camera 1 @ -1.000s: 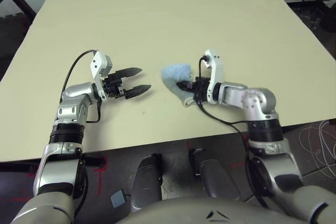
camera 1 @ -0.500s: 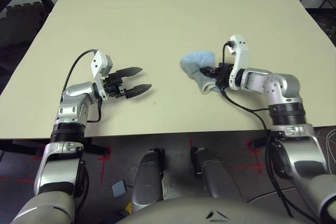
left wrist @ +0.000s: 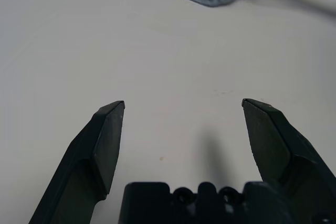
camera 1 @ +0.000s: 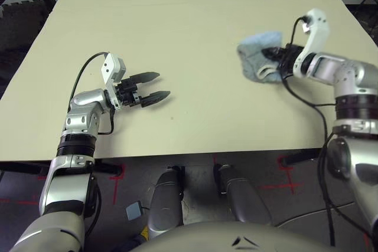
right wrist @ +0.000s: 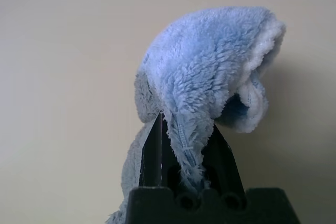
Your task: Wipe the water off the table with a rag.
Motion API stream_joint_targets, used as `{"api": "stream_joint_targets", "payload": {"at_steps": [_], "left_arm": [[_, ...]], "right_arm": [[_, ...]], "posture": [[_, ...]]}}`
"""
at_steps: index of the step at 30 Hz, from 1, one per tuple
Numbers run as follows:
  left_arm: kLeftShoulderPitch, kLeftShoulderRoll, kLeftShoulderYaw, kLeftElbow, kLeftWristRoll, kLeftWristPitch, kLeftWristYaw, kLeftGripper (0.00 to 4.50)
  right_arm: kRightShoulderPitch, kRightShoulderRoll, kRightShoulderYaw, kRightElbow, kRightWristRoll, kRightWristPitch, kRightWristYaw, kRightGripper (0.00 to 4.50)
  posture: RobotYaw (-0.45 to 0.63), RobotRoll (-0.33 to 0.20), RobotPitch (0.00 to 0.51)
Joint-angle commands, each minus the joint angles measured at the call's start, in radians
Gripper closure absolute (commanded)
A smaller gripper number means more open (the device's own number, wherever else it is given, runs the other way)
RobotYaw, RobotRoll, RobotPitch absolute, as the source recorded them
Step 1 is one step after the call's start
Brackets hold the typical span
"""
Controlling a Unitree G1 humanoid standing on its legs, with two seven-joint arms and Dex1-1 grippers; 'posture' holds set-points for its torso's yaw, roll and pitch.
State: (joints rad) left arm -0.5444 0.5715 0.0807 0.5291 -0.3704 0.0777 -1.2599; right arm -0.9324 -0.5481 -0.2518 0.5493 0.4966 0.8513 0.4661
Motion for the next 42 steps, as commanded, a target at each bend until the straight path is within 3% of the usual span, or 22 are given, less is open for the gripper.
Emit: {"api": "stream_joint_targets", "payload": {"at_steps": [1,11,28,39,42], "left_arm": [[-0.002,0.005,-0.001,0.020,0.010,-0.008,-0.008,0.00],[-0.004,0.005,0.000,0.022,0.010,-0.009,-0.006,0.00],[-0.005,0.009,0.000,0.025,0.010,-0.009,-0.008,0.00],[-0.024,0.005,-0.004,0.048,0.014,-0.018,-0.012,0.00],[-0.025,0.010,0.000,0.050,0.014,-0.019,-0.009,0.00]], "right_arm": [[-0.027,-0.036,-0.008,0.077,-0.038,-0.056,0.025,4.50],[-0.001,-0.091,0.044,0.221,-0.175,-0.194,0.067,4.50],[0.031,-0.291,0.130,0.331,-0.338,-0.291,0.260,4.50],[0.047,-0.285,0.228,0.378,-0.450,-0.406,0.321,4.50],[0.042,-0.288,0.221,0.389,-0.474,-0.459,0.282,3.49]], "posture": [[-0.17,0.000,0.210],[-0.17,0.000,0.208],[-0.18,0.000,0.213],[-0.18,0.000,0.212],[-0.17,0.000,0.212]]}}
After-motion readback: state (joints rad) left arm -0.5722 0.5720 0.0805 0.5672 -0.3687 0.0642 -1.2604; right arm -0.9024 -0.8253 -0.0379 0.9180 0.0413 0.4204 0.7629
